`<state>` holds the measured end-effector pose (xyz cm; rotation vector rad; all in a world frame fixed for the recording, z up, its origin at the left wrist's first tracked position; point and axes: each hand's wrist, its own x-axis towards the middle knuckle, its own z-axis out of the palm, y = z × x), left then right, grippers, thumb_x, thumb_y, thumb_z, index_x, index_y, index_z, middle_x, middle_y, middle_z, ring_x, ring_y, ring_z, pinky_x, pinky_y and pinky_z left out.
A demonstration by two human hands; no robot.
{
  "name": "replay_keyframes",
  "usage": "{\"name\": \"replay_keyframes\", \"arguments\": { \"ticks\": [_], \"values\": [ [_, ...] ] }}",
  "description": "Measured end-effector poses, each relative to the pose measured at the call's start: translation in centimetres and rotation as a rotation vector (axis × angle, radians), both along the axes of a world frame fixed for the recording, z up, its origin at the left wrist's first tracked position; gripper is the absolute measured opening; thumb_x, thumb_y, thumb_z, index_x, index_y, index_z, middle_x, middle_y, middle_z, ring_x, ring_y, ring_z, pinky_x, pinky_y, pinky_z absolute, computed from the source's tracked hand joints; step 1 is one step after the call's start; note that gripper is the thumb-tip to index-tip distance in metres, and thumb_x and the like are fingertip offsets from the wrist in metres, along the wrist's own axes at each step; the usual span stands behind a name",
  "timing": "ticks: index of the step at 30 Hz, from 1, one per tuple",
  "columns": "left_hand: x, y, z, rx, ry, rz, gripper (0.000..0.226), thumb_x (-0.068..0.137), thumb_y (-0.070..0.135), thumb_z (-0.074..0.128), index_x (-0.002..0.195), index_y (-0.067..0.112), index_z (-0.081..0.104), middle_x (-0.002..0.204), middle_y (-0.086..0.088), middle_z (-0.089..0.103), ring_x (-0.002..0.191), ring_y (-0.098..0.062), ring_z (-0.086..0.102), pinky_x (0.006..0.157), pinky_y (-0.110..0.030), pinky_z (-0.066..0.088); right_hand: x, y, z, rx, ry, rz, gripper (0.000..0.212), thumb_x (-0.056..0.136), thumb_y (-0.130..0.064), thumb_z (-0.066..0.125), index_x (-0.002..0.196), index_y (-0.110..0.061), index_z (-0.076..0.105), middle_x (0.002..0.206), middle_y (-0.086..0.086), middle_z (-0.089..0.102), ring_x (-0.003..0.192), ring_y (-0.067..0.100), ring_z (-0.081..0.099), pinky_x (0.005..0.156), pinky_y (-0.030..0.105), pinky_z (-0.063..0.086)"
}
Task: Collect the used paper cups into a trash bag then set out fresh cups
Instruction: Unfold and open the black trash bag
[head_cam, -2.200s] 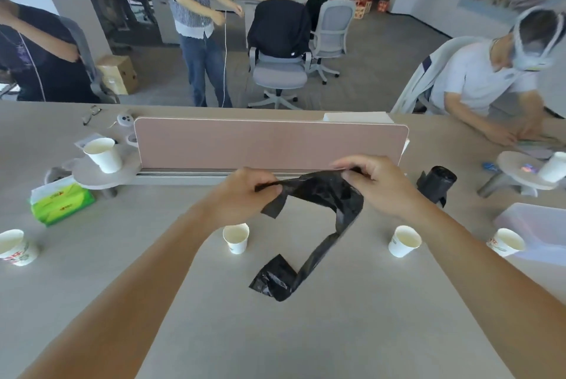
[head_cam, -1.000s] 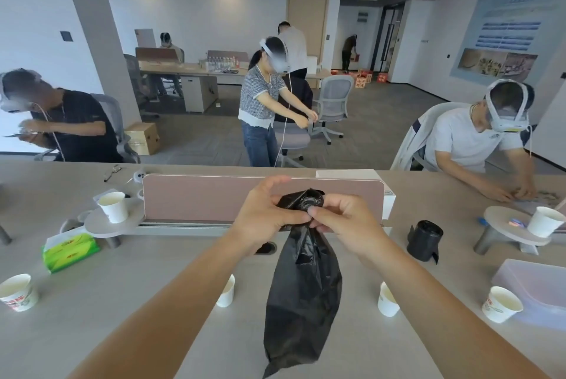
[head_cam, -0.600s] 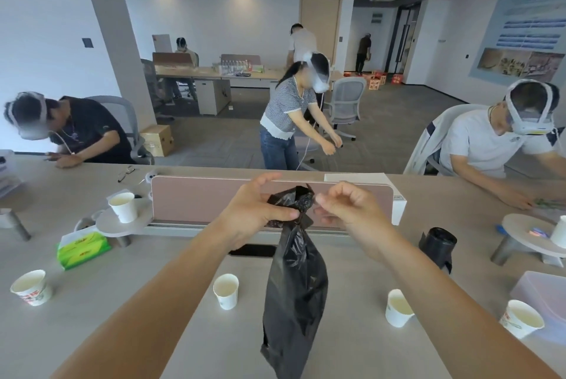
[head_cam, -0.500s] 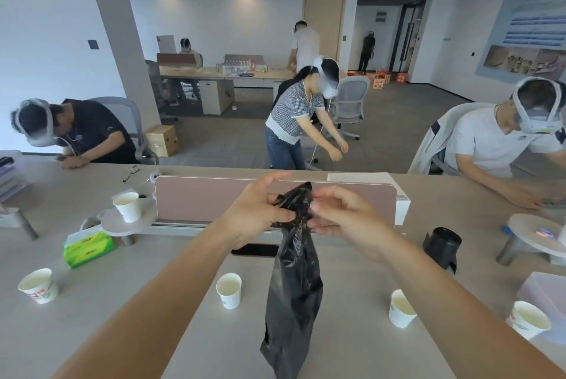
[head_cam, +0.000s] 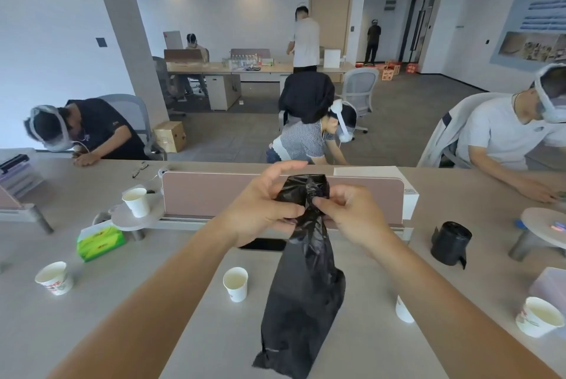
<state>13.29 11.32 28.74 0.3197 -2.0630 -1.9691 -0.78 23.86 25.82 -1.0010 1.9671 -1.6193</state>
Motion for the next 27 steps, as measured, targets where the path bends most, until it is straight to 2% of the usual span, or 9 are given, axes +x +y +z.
{"name": "replay_keyframes", "arguments": {
  "ticks": [3,6,9,13,16,18,20,23,27],
  "values": [
    [-0.4,-0.3,-0.2,-0.118,-0.025,0.141,0.074,0.072,-0.003,0.082,0.133,0.025,0.051,0.107,-0.014,0.074,0.098,-0.027,0.072,0.086,-0.044,0.059,-0.3,-0.3,-0.5,0.01,0.063,-0.029,0.03,0.089,-0.019,0.071,0.074,0.006,0.063,0.074,0.028,0.068,0.062,0.021,0.058,0.066,0.045,0.056],
    [-0.6,-0.5,-0.3,-0.122,-0.047,0.194,0.077,0.061,0.01,0.092,0.127,0.023,0.055,0.118,-0.013,0.069,0.099,-0.026,0.072,0.089,-0.046,0.057,-0.1,-0.2,-0.2,-0.006,0.129,-0.062,0.043,0.077,-0.03,0.082,0.054,-0.009,0.052,0.049,0.005,0.05,0.046,0.009,0.041,0.047,0.024,0.036],
    [-0.6,-0.6,-0.2,-0.033,-0.002,0.167,0.061,0.067,-0.002,0.085,0.118,0.02,0.059,0.118,-0.017,0.067,0.093,-0.028,0.072,0.086,-0.044,0.058,0.2,0.1,0.5,-0.02,0.192,-0.106,0.051,0.073,-0.032,0.085,0.049,-0.016,0.043,0.045,-0.006,0.04,0.039,0.004,0.031,0.041,0.017,0.025],
    [-0.5,-0.9,0.1,0.141,0.047,0.131,0.056,0.078,-0.02,0.066,0.12,0.017,0.058,0.102,-0.011,0.07,0.082,-0.024,0.067,0.078,-0.035,0.058,-0.3,0.5,1.1,-0.003,0.287,-0.073,0.051,0.085,-0.04,0.071,0.052,-0.014,0.042,0.05,-0.001,0.039,0.047,0.009,0.032,0.047,0.027,0.028],
    [-0.6,-1.2,0.2,0.122,-0.014,0.136,0.054,0.081,-0.021,0.059,0.122,0.014,0.056,0.093,-0.014,0.065,0.077,-0.02,0.062,0.064,-0.026,0.053,-0.7,0.5,1.0,-0.009,0.271,0.052,0.032,0.093,-0.027,0.065,0.07,-0.006,0.057,0.064,0.012,0.059,0.061,0.012,0.049,0.062,0.04,0.049],
    [-0.6,-1.3,0.2,0.088,-0.049,0.121,0.054,0.076,-0.016,0.06,0.122,0.012,0.055,0.091,-0.016,0.068,0.082,-0.021,0.063,0.06,-0.024,0.047,-1.2,0.6,0.9,-0.037,0.236,0.07,0.017,0.093,-0.017,0.064,0.076,-0.018,0.063,0.079,0.02,0.067,0.07,0.019,0.057,0.075,0.05,0.053],
    [-0.6,-1.3,0.2,0.049,-0.047,0.092,0.055,0.071,-0.007,0.064,0.123,0.012,0.055,0.095,-0.018,0.069,0.09,-0.027,0.06,0.07,-0.03,0.049,-1.3,0.6,1.1,-0.07,0.206,0.042,0.03,0.089,-0.011,0.069,0.063,-0.025,0.059,0.069,0.011,0.063,0.065,0.016,0.053,0.066,0.041,0.051],
    [-0.9,-0.8,0.1,0.089,-0.008,0.015,0.065,0.07,-0.003,0.067,0.132,0.009,0.052,0.114,-0.021,0.067,0.099,-0.032,0.064,0.097,-0.045,0.052,-1.0,0.5,1.3,-0.127,0.173,0.013,0.044,0.078,-0.012,0.08,0.054,-0.019,0.044,0.049,-0.011,0.042,0.048,0.006,0.034,0.047,0.019,0.03],
    [-1.3,-1.0,-0.1,0.353,0.16,-0.074,0.069,0.071,-0.015,0.05,0.136,0.007,0.049,0.117,-0.024,0.064,0.097,-0.033,0.065,0.094,-0.052,0.051,-0.7,0.7,1.8,-0.137,0.18,-0.017,0.05,0.083,-0.023,0.076,0.048,-0.015,0.041,0.043,-0.006,0.039,0.042,0.008,0.031,0.044,0.02,0.026]
  ]
}}
